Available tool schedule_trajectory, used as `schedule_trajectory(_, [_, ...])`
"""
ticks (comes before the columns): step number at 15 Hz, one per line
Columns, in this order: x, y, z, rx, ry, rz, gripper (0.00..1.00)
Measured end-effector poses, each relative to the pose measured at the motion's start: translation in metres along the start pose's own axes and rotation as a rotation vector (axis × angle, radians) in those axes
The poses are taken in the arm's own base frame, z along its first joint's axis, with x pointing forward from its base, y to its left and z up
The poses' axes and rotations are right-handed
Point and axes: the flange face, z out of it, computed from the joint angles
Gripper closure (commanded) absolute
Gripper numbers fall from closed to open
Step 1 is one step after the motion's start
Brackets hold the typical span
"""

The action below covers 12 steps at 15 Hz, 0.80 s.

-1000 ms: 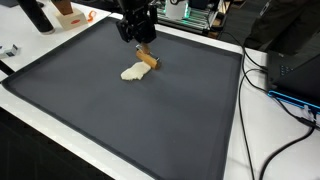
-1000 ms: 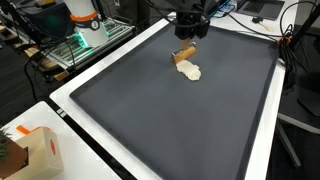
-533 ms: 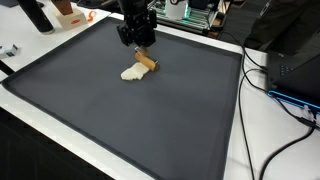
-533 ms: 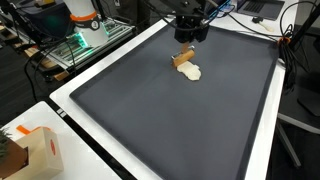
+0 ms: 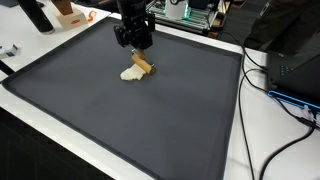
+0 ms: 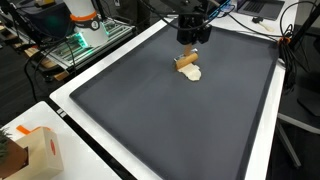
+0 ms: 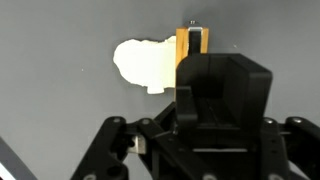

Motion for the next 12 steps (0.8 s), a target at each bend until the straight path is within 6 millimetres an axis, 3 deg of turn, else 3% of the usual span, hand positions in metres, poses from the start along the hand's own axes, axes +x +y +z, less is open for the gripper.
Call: schedule_trajectory(12, [0.0011,0.0038,0.0004,-0.109,-0.011,0.051,0.81])
